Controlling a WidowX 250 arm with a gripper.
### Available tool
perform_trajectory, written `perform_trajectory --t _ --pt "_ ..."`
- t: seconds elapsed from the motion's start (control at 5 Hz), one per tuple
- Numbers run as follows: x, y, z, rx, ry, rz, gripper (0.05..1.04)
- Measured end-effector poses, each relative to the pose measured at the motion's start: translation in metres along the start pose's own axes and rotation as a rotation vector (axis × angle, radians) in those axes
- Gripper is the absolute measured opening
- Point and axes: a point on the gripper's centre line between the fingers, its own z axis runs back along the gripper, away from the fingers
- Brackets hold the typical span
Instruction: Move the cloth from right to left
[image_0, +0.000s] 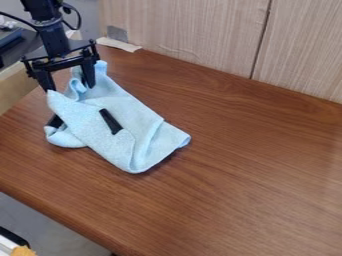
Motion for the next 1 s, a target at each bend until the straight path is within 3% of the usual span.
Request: perform_trajectory --t 0.4,0.6,0.8,1.0 --pt "-0.007 0.002 0.038 0.034 -0.094 -0.029 1.001" --pt "-0.012 -0.002 0.043 0.031 -0.091 -0.054 1.001" --pt "-0.027 -0.004 0.064 -0.012 -0.126 -0.1 1.001" --pt "-0.027 -0.005 0.065 -0.014 -0.13 -0.104 1.001"
